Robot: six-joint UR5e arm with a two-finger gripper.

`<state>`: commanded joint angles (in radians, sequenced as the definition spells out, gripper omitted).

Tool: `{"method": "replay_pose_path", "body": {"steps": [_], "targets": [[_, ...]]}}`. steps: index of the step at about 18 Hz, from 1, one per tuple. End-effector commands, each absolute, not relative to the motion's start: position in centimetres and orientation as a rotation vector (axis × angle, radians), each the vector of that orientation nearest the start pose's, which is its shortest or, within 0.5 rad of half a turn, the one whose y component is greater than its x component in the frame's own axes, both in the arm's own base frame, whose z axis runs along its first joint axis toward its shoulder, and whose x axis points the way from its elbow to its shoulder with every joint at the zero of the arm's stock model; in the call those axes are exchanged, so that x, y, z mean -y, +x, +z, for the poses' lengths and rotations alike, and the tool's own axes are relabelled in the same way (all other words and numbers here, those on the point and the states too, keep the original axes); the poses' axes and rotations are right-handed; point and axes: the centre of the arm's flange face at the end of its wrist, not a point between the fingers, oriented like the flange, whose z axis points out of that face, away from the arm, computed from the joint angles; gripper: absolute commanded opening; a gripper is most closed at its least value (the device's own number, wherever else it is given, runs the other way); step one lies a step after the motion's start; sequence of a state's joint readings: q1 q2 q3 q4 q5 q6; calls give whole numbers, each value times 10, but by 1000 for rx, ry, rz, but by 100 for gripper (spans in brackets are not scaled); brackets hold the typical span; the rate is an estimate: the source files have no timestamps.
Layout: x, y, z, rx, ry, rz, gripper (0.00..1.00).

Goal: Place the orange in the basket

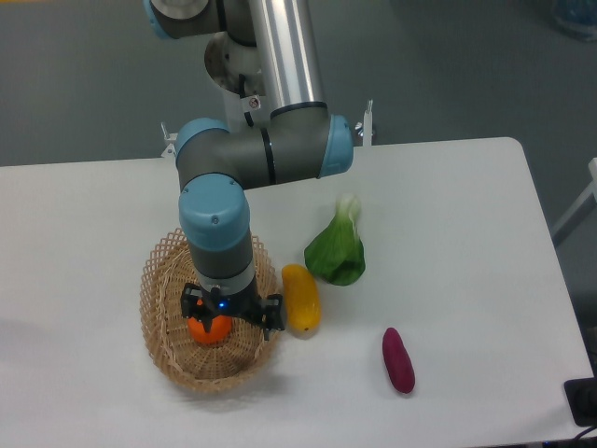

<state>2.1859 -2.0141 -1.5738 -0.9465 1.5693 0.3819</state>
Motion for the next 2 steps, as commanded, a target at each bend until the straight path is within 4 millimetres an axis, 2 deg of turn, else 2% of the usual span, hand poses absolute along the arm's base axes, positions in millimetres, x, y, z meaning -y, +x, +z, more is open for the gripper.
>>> {"method": "replay_pose_path", "body": {"steps": [2], "targets": [[-603, -269, 304, 359, -2954, 131, 100]]}}
